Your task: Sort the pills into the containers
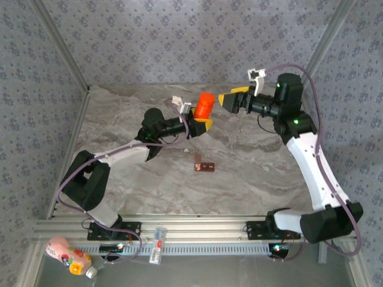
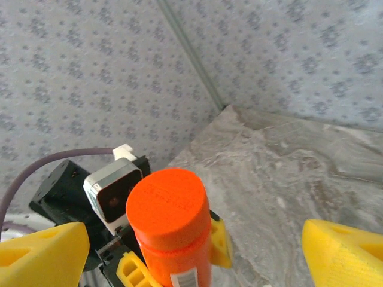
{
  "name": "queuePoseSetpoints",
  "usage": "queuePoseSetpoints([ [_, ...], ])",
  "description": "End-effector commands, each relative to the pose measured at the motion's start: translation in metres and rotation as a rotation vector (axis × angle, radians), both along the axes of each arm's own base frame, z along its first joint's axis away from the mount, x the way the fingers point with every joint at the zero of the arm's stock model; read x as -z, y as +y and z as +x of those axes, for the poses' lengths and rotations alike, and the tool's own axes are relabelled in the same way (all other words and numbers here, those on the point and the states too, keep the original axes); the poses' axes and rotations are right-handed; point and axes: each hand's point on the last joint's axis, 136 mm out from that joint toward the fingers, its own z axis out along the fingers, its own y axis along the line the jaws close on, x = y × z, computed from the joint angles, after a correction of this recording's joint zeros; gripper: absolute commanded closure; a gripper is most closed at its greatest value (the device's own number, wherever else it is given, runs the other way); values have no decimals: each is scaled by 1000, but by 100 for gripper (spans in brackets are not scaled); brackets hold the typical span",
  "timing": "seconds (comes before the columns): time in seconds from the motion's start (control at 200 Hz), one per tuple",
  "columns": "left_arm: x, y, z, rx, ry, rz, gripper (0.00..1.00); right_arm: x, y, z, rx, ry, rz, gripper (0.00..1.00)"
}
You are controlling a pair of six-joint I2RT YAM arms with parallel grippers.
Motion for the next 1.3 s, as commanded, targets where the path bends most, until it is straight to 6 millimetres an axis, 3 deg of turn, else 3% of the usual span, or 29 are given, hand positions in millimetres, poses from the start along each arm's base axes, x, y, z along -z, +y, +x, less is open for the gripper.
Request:
queuePoseSetpoints([
  [0.0,-27,-2,-9,76,-47,-50,100,-21,19,-17,-173,-48,36,7],
  [0.24,-27,-2,-8,79,-35,-55,100,-8,43,-6,-197,-13,21,9],
  [0.45,-29,-2,-9,80,-35,-54,100,0,51,-4,-198,4,10,12],
  [0.884,-29,-2,-7,74,-32,-53,100,7,55,-6,-208,27,1,41],
  [1.144,-28,-2,-5,59,-31,-51,100,13,57,-6,-187,46,-17,52],
  [1.294,-26,0,5,-7,-32,-43,100,27,55,2,-86,88,-45,57],
])
